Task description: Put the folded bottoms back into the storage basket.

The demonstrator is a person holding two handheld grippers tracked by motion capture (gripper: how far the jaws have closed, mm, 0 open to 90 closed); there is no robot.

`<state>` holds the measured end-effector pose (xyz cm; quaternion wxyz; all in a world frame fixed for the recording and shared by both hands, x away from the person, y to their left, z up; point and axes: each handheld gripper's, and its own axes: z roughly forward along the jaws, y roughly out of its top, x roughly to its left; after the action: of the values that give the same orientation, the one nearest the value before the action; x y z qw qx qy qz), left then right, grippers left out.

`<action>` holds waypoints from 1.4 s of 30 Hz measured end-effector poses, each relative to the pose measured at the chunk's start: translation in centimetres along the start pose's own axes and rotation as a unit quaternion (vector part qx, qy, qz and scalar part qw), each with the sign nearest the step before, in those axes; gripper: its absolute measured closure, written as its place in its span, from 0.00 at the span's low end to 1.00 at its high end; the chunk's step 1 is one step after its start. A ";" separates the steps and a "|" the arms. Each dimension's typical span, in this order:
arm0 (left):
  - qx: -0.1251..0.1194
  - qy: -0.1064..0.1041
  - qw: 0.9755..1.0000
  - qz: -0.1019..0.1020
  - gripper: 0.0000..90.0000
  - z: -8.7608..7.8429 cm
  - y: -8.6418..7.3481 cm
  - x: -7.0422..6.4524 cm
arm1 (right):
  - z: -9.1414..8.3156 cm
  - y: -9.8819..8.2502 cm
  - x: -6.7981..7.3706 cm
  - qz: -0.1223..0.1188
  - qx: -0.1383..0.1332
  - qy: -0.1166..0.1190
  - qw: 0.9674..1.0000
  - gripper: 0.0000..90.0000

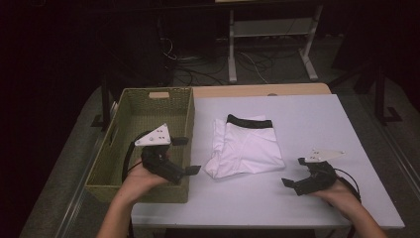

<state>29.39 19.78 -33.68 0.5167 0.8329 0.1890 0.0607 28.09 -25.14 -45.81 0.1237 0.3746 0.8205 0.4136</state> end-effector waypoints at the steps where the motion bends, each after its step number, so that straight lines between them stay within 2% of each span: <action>1: 0.000 -0.001 1.000 0.000 0.00 0.0 0.0 0.0 | 0.1 0.0 0.0 0.000 -0.002 0.000 1.000 0.00; 10: 0.003 -0.001 1.000 -0.001 0.00 0.2 0.0 0.0 | 0.8 0.3 -0.3 0.003 0.001 0.002 1.000 0.03; 18: 0.005 -0.002 1.000 -0.001 0.00 0.2 -0.1 0.0 | 1.5 0.6 -0.4 -0.003 -0.003 -0.003 1.000 0.14; 25: 0.005 -0.002 1.000 -0.002 0.00 0.3 -0.1 0.1 | 2.1 1.0 -0.4 -0.008 0.000 0.000 1.000 0.17; 34: 0.005 -0.002 1.000 -0.001 0.00 0.3 -0.1 0.0 | 3.1 1.3 -0.3 -0.024 0.009 -0.003 1.000 0.29; 42: 0.004 -0.002 1.000 -0.001 0.00 0.2 -0.1 0.0 | 3.6 1.4 -0.2 -0.036 0.016 -0.009 0.999 0.46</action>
<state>29.46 19.67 -33.88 0.5137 0.8349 0.1890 0.0580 30.81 -22.62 -46.98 0.1395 0.3505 0.8389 0.3923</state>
